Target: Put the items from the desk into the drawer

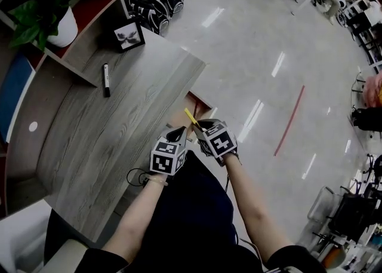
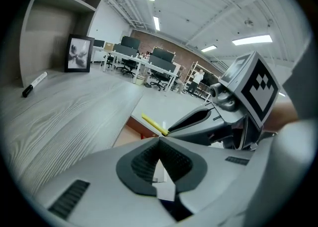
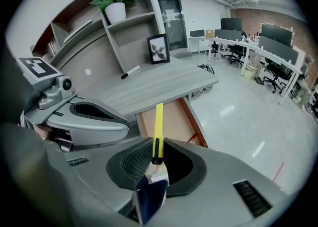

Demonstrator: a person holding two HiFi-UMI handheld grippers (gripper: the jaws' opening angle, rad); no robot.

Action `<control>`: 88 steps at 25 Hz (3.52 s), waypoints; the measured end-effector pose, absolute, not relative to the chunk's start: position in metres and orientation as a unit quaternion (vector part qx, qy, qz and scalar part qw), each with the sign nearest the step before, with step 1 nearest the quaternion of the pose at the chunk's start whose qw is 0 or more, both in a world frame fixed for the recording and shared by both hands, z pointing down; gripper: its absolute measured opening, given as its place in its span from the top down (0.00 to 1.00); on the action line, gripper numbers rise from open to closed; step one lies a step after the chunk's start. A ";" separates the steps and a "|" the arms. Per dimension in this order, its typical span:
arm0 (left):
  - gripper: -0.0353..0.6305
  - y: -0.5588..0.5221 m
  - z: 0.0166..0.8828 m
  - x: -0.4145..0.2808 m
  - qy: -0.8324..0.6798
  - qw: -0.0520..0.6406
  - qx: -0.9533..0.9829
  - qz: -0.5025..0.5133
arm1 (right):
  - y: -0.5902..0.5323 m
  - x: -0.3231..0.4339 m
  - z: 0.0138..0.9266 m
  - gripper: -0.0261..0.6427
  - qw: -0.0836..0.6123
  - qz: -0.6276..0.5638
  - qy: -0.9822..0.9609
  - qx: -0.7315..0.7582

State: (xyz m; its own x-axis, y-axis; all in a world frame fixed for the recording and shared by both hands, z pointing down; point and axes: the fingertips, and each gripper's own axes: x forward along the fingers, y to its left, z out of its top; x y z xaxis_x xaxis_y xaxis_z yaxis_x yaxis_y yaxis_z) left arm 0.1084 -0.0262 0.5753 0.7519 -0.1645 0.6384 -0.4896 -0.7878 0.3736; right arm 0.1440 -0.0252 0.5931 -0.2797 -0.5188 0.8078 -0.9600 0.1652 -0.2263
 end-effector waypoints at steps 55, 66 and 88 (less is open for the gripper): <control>0.93 -0.036 0.598 0.127 -0.213 0.299 0.880 0.301 | -0.054 0.175 0.636 0.97 0.145 0.445 -0.657 0.592; 0.93 -0.021 0.567 0.138 -0.204 0.281 0.894 0.282 | -0.032 0.178 0.597 0.97 0.093 0.422 -0.664 0.610; 0.93 -0.011 0.521 0.112 -0.259 0.247 0.905 0.229 | -0.010 0.162 0.545 0.97 0.068 0.377 -0.689 0.615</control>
